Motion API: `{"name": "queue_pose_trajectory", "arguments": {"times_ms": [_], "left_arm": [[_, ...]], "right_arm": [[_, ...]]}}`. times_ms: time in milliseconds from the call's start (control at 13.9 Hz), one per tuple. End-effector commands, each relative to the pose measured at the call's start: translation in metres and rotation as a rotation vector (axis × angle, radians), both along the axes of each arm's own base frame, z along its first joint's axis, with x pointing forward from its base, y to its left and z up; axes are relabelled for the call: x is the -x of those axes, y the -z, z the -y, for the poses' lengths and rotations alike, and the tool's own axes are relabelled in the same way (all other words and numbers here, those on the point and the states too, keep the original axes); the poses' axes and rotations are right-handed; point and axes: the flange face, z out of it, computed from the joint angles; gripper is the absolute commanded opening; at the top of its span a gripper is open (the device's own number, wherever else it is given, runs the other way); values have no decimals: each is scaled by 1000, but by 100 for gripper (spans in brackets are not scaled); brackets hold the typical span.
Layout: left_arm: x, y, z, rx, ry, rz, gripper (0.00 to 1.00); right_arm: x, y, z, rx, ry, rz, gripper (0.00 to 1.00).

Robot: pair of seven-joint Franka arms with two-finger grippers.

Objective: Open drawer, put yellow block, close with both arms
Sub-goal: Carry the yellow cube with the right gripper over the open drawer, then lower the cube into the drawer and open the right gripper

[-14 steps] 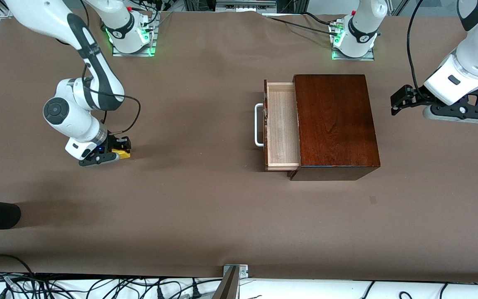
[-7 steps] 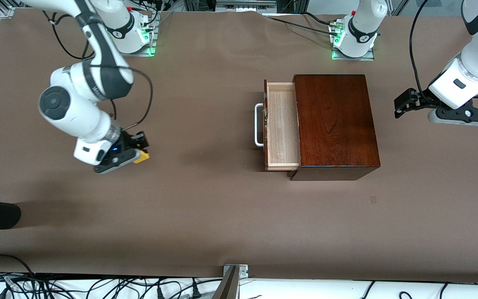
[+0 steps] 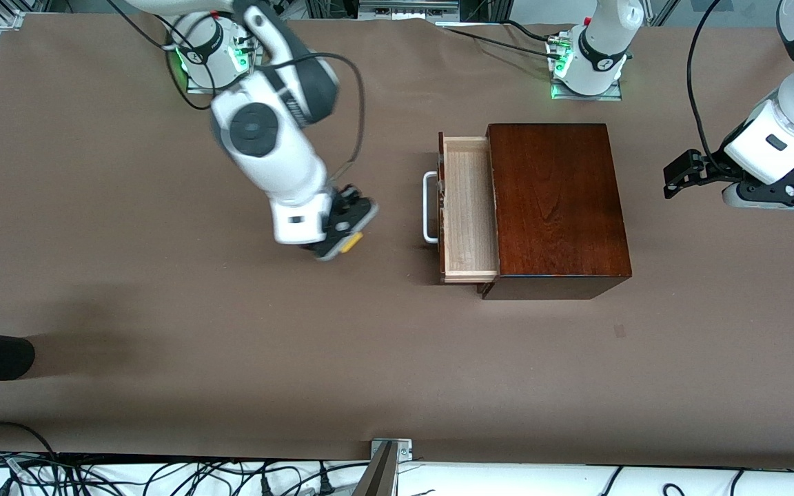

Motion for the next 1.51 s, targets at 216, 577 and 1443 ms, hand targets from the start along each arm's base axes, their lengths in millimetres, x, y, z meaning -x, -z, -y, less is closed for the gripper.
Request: {"name": "queue_pose_trajectory", "arguments": {"times_ms": [216,577,1443], "left_arm": [[-5,-5,-2,-8,10,8,100],[-5,-5,-3,-8,11,8,100],[-5,-5,-2,-7,11,10,100]], "right_arm": [[69,-1,-144,23,-254,92,0],[137,-26,-198,86,-388,133,0],[166,55,-250,178,-623,272,0]]}}
